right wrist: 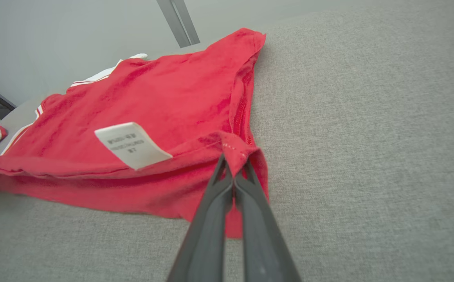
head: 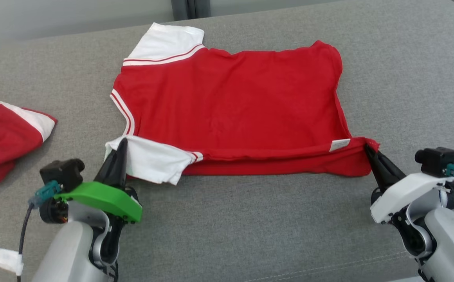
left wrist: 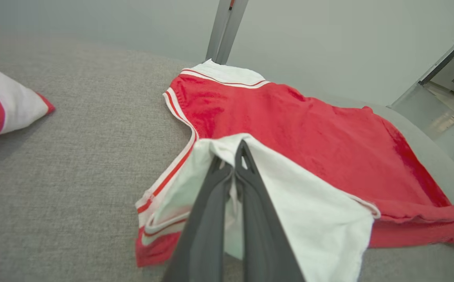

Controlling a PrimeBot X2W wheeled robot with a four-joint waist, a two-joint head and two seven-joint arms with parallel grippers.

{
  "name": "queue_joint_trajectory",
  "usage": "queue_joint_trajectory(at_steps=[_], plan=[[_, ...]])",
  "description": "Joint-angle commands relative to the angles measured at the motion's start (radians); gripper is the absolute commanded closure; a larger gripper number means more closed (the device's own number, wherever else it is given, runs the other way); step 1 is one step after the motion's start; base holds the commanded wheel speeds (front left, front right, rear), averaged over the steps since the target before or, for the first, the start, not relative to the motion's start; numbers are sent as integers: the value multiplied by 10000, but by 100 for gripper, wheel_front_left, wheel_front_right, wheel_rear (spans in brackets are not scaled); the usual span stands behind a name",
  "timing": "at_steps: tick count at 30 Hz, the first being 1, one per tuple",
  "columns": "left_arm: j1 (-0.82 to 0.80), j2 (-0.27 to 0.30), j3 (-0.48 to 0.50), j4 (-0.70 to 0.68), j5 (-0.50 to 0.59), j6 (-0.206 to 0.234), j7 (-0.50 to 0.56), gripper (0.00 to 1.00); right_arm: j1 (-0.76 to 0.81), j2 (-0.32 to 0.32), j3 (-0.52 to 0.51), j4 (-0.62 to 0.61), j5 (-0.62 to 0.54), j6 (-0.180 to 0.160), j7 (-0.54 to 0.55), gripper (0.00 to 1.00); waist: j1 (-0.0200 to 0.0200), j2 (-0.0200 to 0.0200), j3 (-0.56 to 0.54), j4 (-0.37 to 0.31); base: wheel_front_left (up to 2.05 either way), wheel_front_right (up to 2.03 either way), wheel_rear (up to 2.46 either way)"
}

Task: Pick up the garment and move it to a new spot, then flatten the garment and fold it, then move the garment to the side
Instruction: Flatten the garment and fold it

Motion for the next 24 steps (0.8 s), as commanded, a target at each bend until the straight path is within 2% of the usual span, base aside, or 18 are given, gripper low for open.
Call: queue_joint_trajectory(at_steps=[1, 6, 7, 8, 9, 10, 18, 24], plan=[[-403, 34, 25, 211, 35, -76, 38, 100, -294, 35, -8, 176, -115, 1, 46, 100, 1, 0, 286, -25, 0, 0, 0], [-1404, -14, -111, 1308, 138, -196, 4, 100, -1150, 296, 229, 849, -227, 1, 13, 100, 1, 0, 609, -68, 0, 0, 0], [-1510, -52, -134, 1523, 102, -209, 32, 100, -1255, 313, 294, 969, -236, 1, -38, 97, 1, 0, 627, -67, 0, 0, 0], [-1639, -68, -159, 1766, 105, -242, -18, 100, -1377, 340, 366, 1110, -240, 1, -135, 53, 1, 0, 638, -69, 0, 0, 0], [-1750, -66, -142, 1920, 157, -244, -178, 31, -1452, 365, 425, 1215, -235, 1, -205, 0, 1, 0, 636, -69, 0, 0, 0], [-1832, -87, -150, 2132, 173, -255, -296, 0, -1495, 387, 468, 1349, -188, 1, -308, 0, 1, 0, 607, -64, 0, 0, 0], [-1395, -208, -125, 2863, 92, -423, -1125, 0, -906, 129, 548, 1833, -140, 1, -1078, 0, 1, 0, 129, 121, 0, 0, 0], [-722, -95, -184, 3090, 74, -401, -1209, 0, -523, -34, 615, 2018, -121, 1, -1161, 0, 1, 0, 65, 186, 0, 0, 0]])
